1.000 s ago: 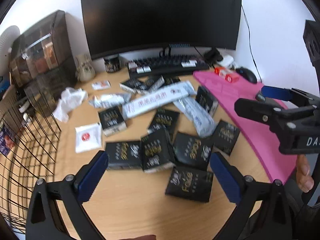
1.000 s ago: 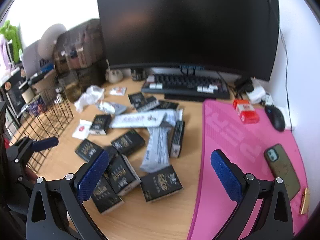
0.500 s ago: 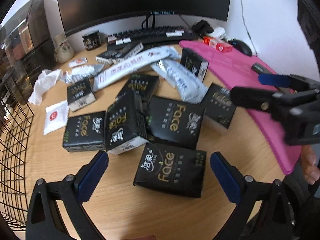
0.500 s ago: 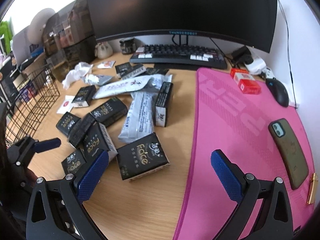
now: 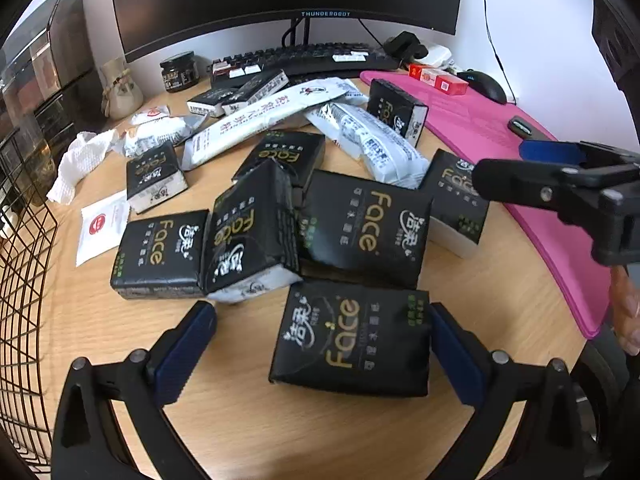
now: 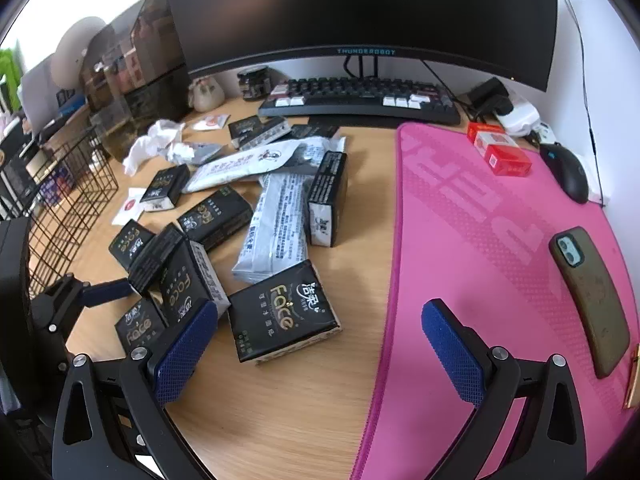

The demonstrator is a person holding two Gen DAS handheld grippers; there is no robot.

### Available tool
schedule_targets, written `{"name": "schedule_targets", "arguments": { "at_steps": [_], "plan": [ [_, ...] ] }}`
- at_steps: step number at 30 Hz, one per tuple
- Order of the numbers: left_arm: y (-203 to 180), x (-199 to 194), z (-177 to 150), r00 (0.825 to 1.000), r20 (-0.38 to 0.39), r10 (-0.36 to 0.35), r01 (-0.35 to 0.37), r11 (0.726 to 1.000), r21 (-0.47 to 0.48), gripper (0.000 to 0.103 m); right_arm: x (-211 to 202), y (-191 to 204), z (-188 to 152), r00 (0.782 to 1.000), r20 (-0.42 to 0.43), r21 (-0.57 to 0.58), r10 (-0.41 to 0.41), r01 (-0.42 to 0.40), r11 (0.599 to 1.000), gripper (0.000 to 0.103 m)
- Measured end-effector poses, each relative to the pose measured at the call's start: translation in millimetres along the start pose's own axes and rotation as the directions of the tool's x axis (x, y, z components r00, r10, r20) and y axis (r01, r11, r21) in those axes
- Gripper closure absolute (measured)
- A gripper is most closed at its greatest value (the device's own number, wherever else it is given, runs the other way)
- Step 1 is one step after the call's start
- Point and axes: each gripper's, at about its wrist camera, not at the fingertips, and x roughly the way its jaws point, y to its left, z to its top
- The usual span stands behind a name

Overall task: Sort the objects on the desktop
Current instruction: 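Grasp the black Face tissue pack with the left gripper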

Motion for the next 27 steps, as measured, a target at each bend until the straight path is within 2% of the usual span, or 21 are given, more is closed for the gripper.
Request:
{"name": "schedule_targets", "arguments": {
  "at_steps": [3, 5, 6, 7, 9, 15, 17, 24, 26, 27],
  "plan": [
    [-2.3, -1.3, 0.0, 1.0, -0.021, -0.004, 0.004, 1.0, 0.001, 0.001, -0.7, -0.4, 0.4, 1.0, 0.001, -0.002, -0.004, 0.004, 1.0, 0.0],
    [-5.5, -1.1, 0.8, 0.998, -0.04, -0.042, 0.044, 0.998, 0.052, 0.002, -1.3, -1.4, 0.1, 1.0, 0.003, 0.002, -0.004, 0.004, 1.0, 0.0],
    [-6.3, -1.4, 1.5, 0.997, -0.051, -0.06, 0.064, 0.995, 0.078, 0.006, -1.4, -2.0, 0.0, 1.0, 0.004, 0.002, -0.005, 0.005, 1.0, 0.0],
    [-7.2, -3.4, 2.0, 0.996, -0.047, -0.07, 0.074, 0.993, 0.097, 0.019, -1.2, -2.3, -0.1, 1.0, 0.002, 0.004, -0.005, 0.005, 1.0, 0.0],
    [-4.5, -8.0, 4.8, 0.997, -0.032, -0.066, 0.069, 0.994, 0.084, 0.034, -0.6, -3.3, -0.4, 1.0, 0.001, 0.006, -0.005, 0.005, 1.0, 0.0],
    [4.2, -7.3, 6.4, 0.999, -0.042, -0.028, 0.03, 0.998, 0.058, 0.034, 8.6, -1.9, -2.6, 1.0, -0.026, -0.019, -0.003, 0.003, 1.0, 0.0],
    [7.4, -10.5, 7.3, 1.0, -0.025, -0.009, 0.01, 0.999, 0.051, 0.034, 14.8, 1.1, -5.1, 0.999, -0.044, -0.045, 0.0, -0.002, 0.999, 0.0],
    [22.4, -32.6, 15.0, 0.999, 0.031, -0.018, 0.018, 1.0, 0.014, 0.034, 38.6, 13.6, -14.8, 0.997, -0.08, -0.119, -0.014, 0.004, 0.993, 0.0],
    [24.8, -37.5, 16.9, 0.999, 0.044, -0.013, 0.012, 1.0, 0.011, 0.034, 43.2, 13.6, -14.8, 0.996, -0.076, -0.14, -0.042, 0.031, 0.99, 0.008],
    [26.5, -40.7, 17.9, 0.999, 0.053, -0.01, 0.01, 1.0, 0.008, 0.034, 42.4, 12.8, -13.7, 0.997, -0.064, -0.148, -0.053, 0.044, 0.988, 0.019]
  ]
}}
